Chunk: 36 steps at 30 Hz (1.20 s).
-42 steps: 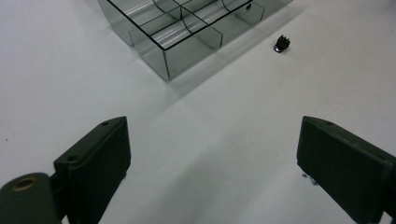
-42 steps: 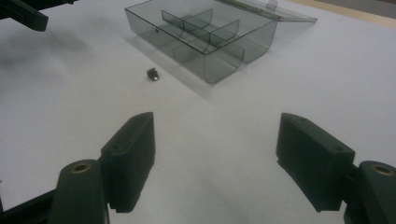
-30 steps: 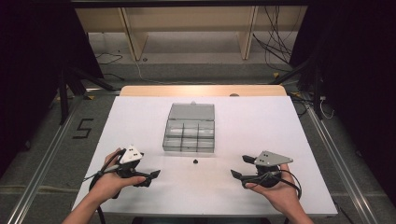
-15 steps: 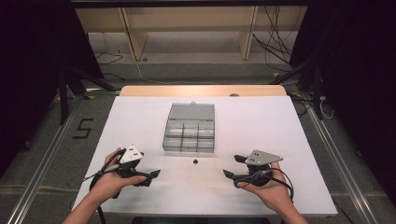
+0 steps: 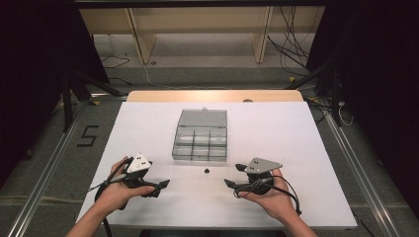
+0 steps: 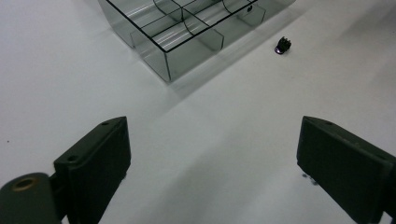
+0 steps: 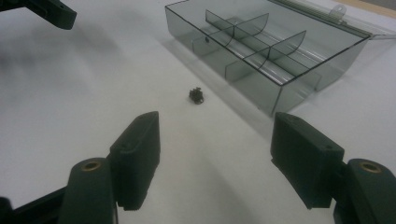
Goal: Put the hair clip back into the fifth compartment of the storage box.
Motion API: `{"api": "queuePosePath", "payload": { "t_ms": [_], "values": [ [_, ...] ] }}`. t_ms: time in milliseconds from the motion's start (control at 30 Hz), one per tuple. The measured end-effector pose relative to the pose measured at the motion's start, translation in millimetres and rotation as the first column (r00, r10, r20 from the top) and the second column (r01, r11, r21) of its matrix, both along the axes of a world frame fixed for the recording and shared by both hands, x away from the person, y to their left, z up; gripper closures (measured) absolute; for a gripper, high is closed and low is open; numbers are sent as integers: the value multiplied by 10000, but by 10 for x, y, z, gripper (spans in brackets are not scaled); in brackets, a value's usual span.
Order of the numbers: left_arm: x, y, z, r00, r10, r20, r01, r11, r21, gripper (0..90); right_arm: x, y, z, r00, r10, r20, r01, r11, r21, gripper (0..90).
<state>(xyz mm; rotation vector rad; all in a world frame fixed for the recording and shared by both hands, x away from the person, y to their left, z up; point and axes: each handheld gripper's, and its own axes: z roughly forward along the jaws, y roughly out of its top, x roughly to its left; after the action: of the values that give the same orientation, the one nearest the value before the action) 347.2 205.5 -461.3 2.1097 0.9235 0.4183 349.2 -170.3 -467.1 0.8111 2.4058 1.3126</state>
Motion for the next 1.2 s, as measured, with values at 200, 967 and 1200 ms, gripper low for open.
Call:
{"api": "queuePosePath", "payload": {
  "t_ms": [200, 967, 1200],
  "values": [
    [-1, 3, -1, 10000, 19, -15, -19, 10000, 2, 94, 58, 110, -34, 9999, 112, -62, -113, 9999, -31, 343],
    [4, 25, -3, 10000, 25, -53, -25, 10000, 23, 94, 327, 602, -239, 9970, 516, -571, -551, 9965, -623, 383],
    [5, 23, -3, 10000, 13, -47, -12, 10000, 19, 94, 377, 691, -296, 9966, 557, -613, -622, 9921, -1091, 420]
  ]
}}
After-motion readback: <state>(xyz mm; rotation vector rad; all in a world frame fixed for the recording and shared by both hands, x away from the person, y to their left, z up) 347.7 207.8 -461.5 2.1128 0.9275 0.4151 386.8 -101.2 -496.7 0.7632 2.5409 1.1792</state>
